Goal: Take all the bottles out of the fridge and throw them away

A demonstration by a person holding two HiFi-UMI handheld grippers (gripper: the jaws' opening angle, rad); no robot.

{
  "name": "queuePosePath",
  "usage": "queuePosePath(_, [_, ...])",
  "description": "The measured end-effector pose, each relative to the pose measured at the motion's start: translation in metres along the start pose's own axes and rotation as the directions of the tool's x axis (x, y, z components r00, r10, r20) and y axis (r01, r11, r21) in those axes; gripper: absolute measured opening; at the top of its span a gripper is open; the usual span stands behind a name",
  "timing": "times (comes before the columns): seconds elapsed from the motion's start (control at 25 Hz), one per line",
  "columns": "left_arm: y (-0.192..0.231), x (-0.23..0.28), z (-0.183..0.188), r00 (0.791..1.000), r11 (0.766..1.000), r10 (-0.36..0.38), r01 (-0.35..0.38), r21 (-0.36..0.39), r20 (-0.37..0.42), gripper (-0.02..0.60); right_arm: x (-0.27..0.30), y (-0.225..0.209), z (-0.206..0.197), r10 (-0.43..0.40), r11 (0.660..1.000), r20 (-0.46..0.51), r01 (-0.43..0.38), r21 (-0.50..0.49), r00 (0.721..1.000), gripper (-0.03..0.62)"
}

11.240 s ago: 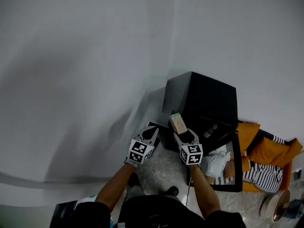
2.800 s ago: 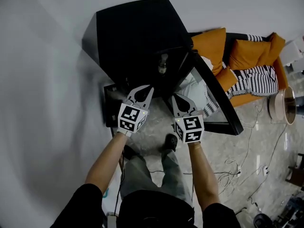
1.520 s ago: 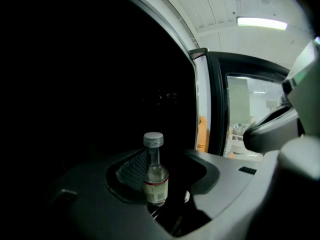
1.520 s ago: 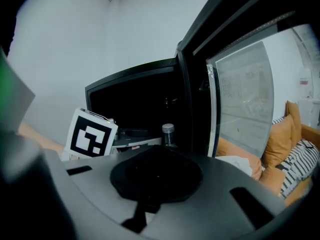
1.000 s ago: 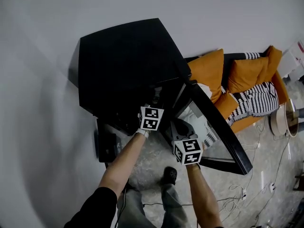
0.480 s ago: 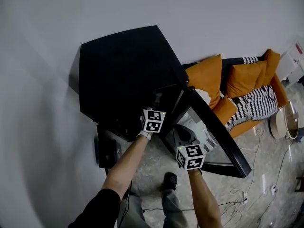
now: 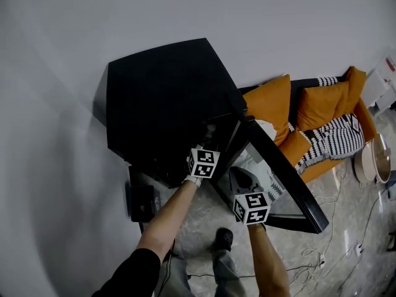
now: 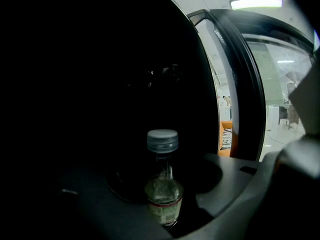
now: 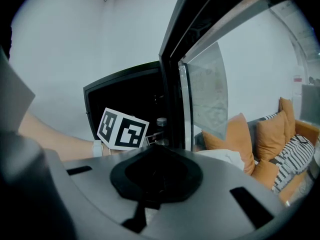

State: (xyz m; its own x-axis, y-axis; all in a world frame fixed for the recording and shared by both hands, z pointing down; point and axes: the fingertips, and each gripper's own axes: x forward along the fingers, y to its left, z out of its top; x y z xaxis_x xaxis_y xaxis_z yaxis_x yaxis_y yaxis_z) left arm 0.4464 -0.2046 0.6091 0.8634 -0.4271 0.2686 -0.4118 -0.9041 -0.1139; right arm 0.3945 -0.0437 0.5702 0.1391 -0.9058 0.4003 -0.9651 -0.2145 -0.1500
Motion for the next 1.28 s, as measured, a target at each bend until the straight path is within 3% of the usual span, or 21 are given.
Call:
queuePosePath(0.72, [0.004,-0.049,0.008,0.999,1.0,0.017,-0.016,-0.024,0.036,0.179,-0.013,0.007,-0.002,-0.009,1.0,0.004,0.009,0.014,1.0,0.008])
queuePosePath(0.92, [0.001,-0.087,0.01,0.999,0.998,0.013,-0.011,-0.062,0.032,0.179,-0.026,0.017,0.0,-0.006,1.0,0.005,0.006,0.029,1.0,0.008])
queuePosePath(1.28, [-0.011,-0.201,0.062,0.995,0.996,0.028,-0.019,-0.087,0.096,0.179,-0.052,0.051,0.03,0.062,0.998,-0.001,-0.062,0.01,0.998,0.008])
